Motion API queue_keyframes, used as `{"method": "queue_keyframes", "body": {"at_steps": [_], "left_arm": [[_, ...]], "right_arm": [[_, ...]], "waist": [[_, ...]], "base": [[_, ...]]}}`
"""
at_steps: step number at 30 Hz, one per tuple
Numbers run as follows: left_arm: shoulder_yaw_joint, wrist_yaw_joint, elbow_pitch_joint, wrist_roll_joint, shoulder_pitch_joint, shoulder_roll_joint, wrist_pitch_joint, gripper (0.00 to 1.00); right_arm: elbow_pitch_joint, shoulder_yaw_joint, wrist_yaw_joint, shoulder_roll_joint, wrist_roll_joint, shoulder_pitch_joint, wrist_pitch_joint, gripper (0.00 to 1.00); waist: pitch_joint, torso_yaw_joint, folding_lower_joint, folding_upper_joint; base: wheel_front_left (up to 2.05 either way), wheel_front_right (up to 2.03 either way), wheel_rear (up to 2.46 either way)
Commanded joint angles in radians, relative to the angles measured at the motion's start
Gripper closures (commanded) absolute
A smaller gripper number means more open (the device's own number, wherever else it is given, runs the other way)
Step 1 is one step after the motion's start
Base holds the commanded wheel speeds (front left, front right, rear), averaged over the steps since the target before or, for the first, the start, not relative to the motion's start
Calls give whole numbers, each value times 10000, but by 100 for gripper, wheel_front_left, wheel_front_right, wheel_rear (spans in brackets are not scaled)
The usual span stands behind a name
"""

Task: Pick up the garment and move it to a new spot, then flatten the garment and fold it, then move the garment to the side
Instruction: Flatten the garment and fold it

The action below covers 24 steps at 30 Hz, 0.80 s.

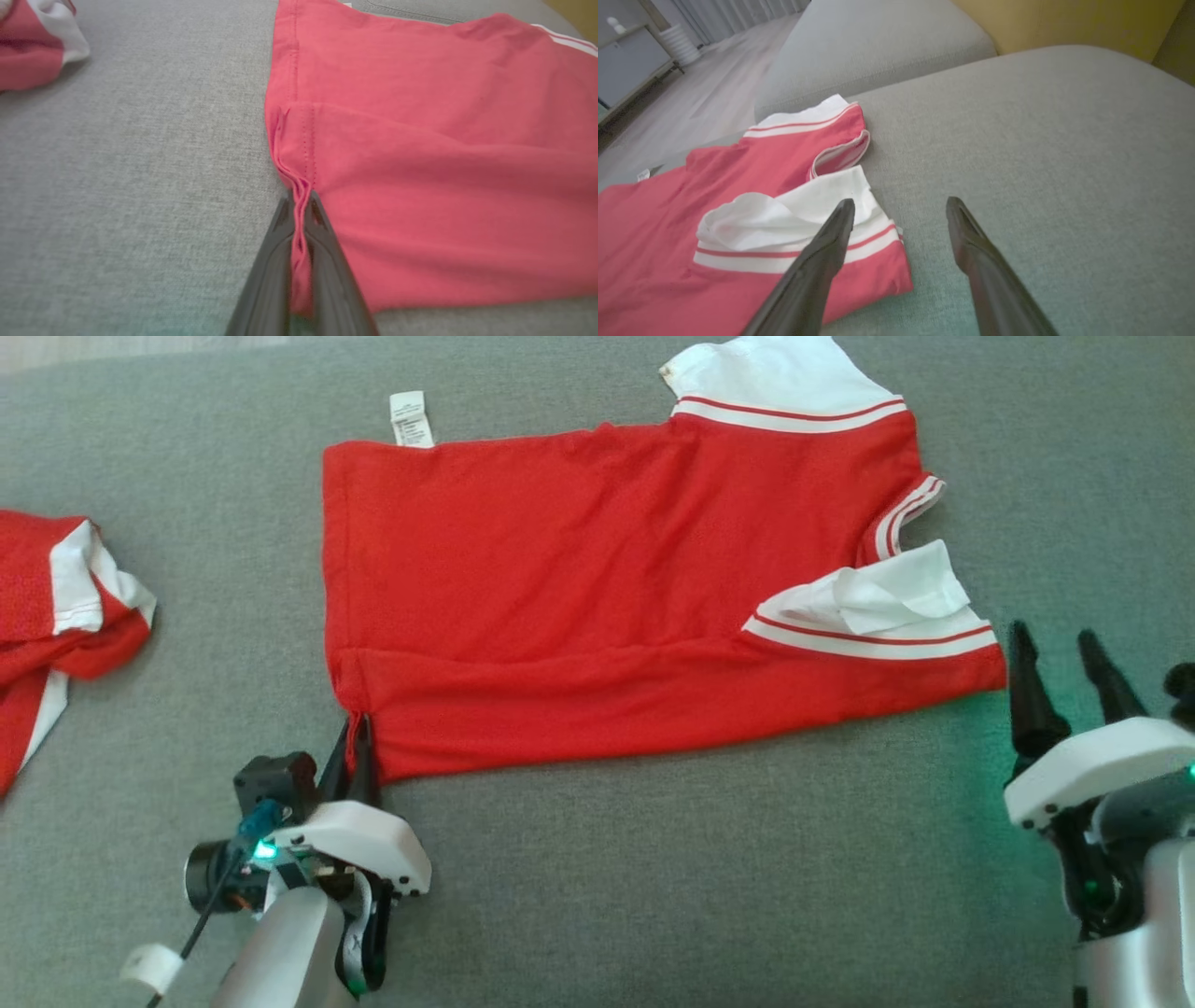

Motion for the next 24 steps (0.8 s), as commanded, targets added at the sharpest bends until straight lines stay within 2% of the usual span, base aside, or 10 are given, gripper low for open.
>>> {"method": "queue_keyframes", "body": {"at_steps": [1,9,14,19,20,21,22,24], "left_arm": [[110,-79,400,-84,396,93,276,100],[-53,-285,202,-147,628,75,-44,100],[-135,-329,111,-168,627,73,-96,100],[-184,-384,116,-213,579,72,-185,100],[-190,-389,132,-222,576,75,-197,100],[-194,-400,148,-238,579,75,-212,100],[-194,-408,158,-253,587,78,-240,100],[-193,-410,170,-266,601,87,-261,100]], "right_arm": [[-195,188,-7,-62,-128,-49,195,0],[780,202,-7,-62,-707,-434,587,0],[1793,310,-7,-62,-1608,-916,973,0],[2698,387,-7,-62,-1489,-1291,840,0],[2845,420,-7,-62,-1499,-1311,890,18],[2937,444,-7,-62,-1495,-1330,890,48],[2978,471,-7,-62,-1462,-1346,837,97],[3010,495,-7,-62,-1474,-1334,824,100]], "waist": [[-38,61,1,-1],[-110,232,1,-1],[-30,322,1,-1],[-27,359,1,-1],[-45,355,1,-1],[-78,349,1,-1],[-113,340,1,-1],[-154,323,1,-1]], "base": [[0,0,0],[0,0,0],[0,0,0],[0,0,0],[0,0,0],[0,0,0],[0,0,0],[0,0,0]]}}
